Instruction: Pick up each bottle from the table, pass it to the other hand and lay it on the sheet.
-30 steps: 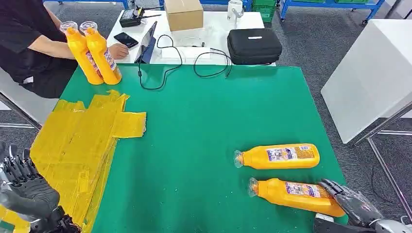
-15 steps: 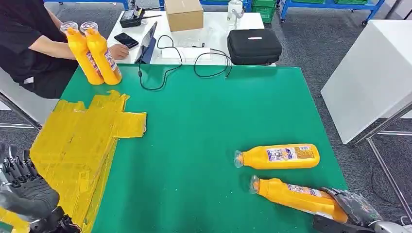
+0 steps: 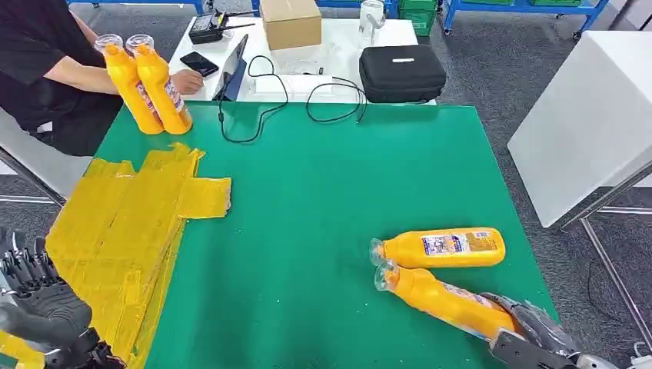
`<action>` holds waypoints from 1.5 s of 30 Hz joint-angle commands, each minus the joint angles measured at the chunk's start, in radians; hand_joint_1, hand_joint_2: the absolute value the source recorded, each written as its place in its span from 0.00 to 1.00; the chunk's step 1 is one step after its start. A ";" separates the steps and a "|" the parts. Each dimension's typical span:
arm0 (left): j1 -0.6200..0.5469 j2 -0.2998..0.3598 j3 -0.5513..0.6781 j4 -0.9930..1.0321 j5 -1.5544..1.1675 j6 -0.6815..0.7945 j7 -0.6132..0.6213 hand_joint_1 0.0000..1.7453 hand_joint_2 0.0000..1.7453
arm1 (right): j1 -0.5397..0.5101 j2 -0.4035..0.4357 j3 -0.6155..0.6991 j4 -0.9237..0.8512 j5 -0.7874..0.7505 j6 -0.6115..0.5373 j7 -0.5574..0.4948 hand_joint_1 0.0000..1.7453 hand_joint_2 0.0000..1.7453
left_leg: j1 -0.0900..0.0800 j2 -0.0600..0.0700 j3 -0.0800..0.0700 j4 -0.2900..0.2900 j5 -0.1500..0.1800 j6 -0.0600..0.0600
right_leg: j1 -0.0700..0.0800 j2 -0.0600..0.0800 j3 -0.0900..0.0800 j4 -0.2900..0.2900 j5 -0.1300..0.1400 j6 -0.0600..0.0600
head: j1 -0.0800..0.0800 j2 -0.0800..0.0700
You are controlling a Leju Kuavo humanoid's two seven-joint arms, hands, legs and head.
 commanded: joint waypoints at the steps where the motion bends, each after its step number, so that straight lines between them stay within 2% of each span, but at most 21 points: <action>1: -0.013 0.018 0.025 0.032 0.004 -0.002 0.004 0.00 0.00 | -0.014 0.060 0.005 0.003 -0.007 0.006 -0.004 1.00 1.00 | 0.000 0.002 0.002 -0.001 0.000 -0.002 | 0.000 0.001 0.002 -0.002 0.000 0.000 | 0.000 0.000; 10: -0.013 0.018 0.025 0.032 0.004 -0.002 0.004 0.00 0.00 | -0.014 0.060 0.005 0.003 -0.007 0.006 -0.004 1.00 1.00 | 0.000 0.001 0.001 -0.001 0.000 -0.002 | 0.000 0.000 0.001 -0.001 0.000 -0.001 | 0.000 0.000; 11: -0.015 0.011 0.031 0.032 0.010 -0.008 0.004 0.00 0.00 | 0.048 0.089 -0.078 -0.095 -0.172 0.033 -0.111 1.00 1.00 | 0.000 0.001 0.000 -0.001 0.000 -0.002 | 0.000 0.000 0.000 -0.001 0.000 -0.001 | 0.000 0.000; 13: -0.004 0.004 0.030 0.032 0.004 -0.015 0.004 0.00 0.00 | 0.118 0.109 -0.105 -0.228 -0.197 0.039 -0.067 1.00 1.00 | 0.000 -0.001 0.000 0.000 0.000 -0.002 | 0.000 -0.002 0.000 0.000 -0.001 -0.001 | 0.000 0.000; 14: 0.002 0.001 0.027 0.042 0.001 -0.026 0.004 0.00 0.00 | 0.124 0.133 -0.116 -0.252 -0.201 0.047 -0.066 1.00 1.00 | -0.001 -0.001 -0.001 0.000 0.000 -0.002 | -0.001 -0.002 -0.001 0.001 -0.001 -0.001 | 0.000 0.000; 16: 0.016 -0.003 0.015 0.108 0.021 -0.103 0.004 0.00 0.00 | 0.069 0.226 -0.128 -0.246 -0.212 0.082 -0.106 1.00 1.00 | 0.000 -0.001 -0.001 -0.001 0.000 -0.003 | 0.000 -0.002 -0.001 0.000 -0.001 -0.001 | 0.000 0.000; 17: 0.019 -0.006 0.005 0.129 0.035 -0.150 0.030 0.00 1.00 | -0.003 0.284 -0.110 -0.213 -0.208 0.095 -0.137 1.00 1.00 | 0.001 0.000 0.000 -0.002 0.000 -0.002 | 0.001 0.000 0.000 -0.002 0.000 -0.001 | 0.000 0.000; 21: 0.029 -0.024 -0.050 0.158 0.098 -0.287 0.082 0.00 1.00 | -0.294 0.416 0.020 -0.042 -0.192 0.131 -0.172 1.00 1.00 | 0.003 0.006 0.001 -0.003 0.000 -0.002 | 0.003 0.006 0.000 -0.003 0.002 -0.001 | 0.000 0.000; 23: 0.030 -0.030 -0.093 0.151 0.097 -0.298 0.083 0.00 1.00 | -0.427 0.459 0.091 0.040 -0.192 0.135 -0.164 1.00 1.00 | 0.004 0.014 0.000 -0.003 0.000 -0.003 | 0.004 0.011 -0.002 -0.004 0.004 -0.001 | 0.000 0.000; 25: 0.026 -0.023 -0.128 0.143 0.103 -0.281 0.086 0.00 1.00 | -0.509 0.475 0.148 0.089 -0.204 0.124 -0.151 1.00 1.00 | 0.003 0.018 0.002 -0.003 0.001 -0.004 | 0.004 0.015 -0.002 -0.004 0.005 -0.002 | 0.000 0.000; 27: 0.025 -0.019 -0.137 0.141 0.105 -0.269 0.086 0.00 1.00 | -0.526 0.476 0.164 0.098 -0.212 0.118 -0.145 1.00 1.00 | 0.004 0.022 0.001 -0.003 0.002 -0.005 | 0.004 0.018 -0.003 -0.003 0.007 -0.004 | 0.001 0.000; 29: 0.019 -0.017 -0.139 0.141 0.108 -0.265 0.090 0.00 1.00 | -0.556 0.490 0.180 0.114 -0.213 0.114 -0.127 1.00 1.00 | 0.003 0.013 -0.001 -0.001 0.003 -0.003 | 0.003 0.009 -0.003 0.000 0.004 -0.004 | 0.000 0.000; 31: 0.017 -0.012 -0.137 0.142 0.109 -0.264 0.091 0.00 1.00 | -0.556 0.490 0.184 0.115 -0.212 0.113 -0.128 1.00 1.00 | 0.003 0.016 0.001 -0.002 0.005 -0.004 | 0.003 0.012 -0.004 -0.001 0.007 -0.005 | 0.001 0.000; 32: 0.017 -0.011 -0.135 0.144 0.114 -0.263 0.092 0.00 1.00 | -0.550 0.482 0.189 0.111 -0.213 0.108 -0.133 1.00 1.00 | 0.003 0.009 0.000 -0.002 0.004 -0.003 | 0.003 0.009 -0.002 -0.001 0.006 -0.005 | 0.001 0.000; 33: 0.018 -0.010 -0.135 0.147 0.119 -0.266 0.093 0.00 1.00 | -0.553 0.485 0.193 0.116 -0.214 0.102 -0.135 1.00 1.00 | 0.003 0.008 -0.001 -0.002 0.005 -0.004 | 0.003 0.008 -0.001 -0.001 0.006 -0.005 | 0.001 0.000; 36: 0.017 -0.012 -0.142 0.160 0.127 -0.283 0.101 0.00 1.00 | -0.598 0.521 0.217 0.176 -0.169 0.052 -0.120 1.00 1.00 | 0.003 0.010 -0.001 -0.002 0.005 -0.005 | 0.003 0.008 -0.002 -0.001 0.006 -0.005 | 0.001 0.000; 41: -0.012 -0.003 -0.177 0.181 0.132 -0.300 0.118 0.00 1.00 | -0.737 0.623 0.285 0.385 -0.107 0.005 -0.101 1.00 1.00 | 0.003 0.009 -0.004 -0.002 0.006 -0.004 | 0.003 0.008 -0.005 0.000 0.007 -0.005 | 0.001 0.000; 45: -0.023 -0.002 -0.182 0.187 0.133 -0.290 0.124 0.00 1.00 | -0.757 0.653 0.314 0.426 -0.088 -0.009 -0.103 1.00 1.00 | 0.003 0.009 -0.004 -0.002 0.006 -0.005 | 0.003 0.007 -0.005 0.000 0.007 -0.006 | 0.001 0.000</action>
